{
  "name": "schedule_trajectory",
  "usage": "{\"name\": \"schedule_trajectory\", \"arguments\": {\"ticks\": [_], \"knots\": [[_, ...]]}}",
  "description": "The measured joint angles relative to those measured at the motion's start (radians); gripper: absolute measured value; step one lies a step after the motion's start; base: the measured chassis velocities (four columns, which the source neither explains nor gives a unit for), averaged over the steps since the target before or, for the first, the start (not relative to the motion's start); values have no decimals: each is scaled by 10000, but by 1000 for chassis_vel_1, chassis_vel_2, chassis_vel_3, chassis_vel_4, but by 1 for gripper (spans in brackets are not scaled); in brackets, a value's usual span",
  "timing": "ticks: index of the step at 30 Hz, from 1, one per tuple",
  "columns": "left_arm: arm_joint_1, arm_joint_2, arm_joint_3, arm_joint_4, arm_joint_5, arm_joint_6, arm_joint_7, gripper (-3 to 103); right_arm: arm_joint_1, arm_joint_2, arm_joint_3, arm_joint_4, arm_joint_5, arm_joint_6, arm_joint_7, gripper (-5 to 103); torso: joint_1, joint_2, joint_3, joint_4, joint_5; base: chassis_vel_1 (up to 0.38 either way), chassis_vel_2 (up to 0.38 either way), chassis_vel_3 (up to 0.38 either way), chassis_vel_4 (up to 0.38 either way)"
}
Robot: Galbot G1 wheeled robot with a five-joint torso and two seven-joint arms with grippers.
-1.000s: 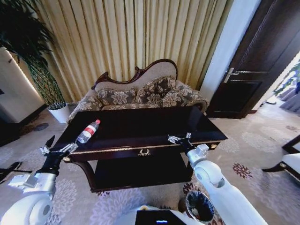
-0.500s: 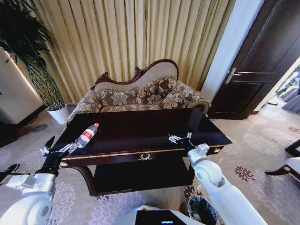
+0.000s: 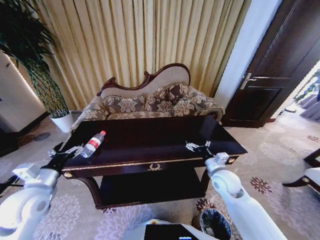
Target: Move to the front of the table and place the trash on the table into the trash bin.
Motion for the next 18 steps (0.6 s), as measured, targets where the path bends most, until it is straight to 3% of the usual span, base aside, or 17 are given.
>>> {"name": "schedule_trajectory", "arguments": {"ticks": [8, 11, 18], "knots": [[-425, 490, -46, -262, -1126, 1878, -892, 100, -85, 141, 164, -69, 9, 28, 0, 100, 0, 0, 0, 1, 0, 0, 0, 0, 0], [-428, 626, -97, -208, -1180, 2071, -730, 100, -109, 204, 164, -93, -7, 34, 1, 100, 0, 0, 0, 3, 1, 0, 0, 0, 0], [-504, 968, -299, 210, -1213, 2256, 530, 100, -207, 324, 197, -108, -72, 46, 1, 100, 0, 0, 0, 1, -1, 0, 0, 0, 0]]}}
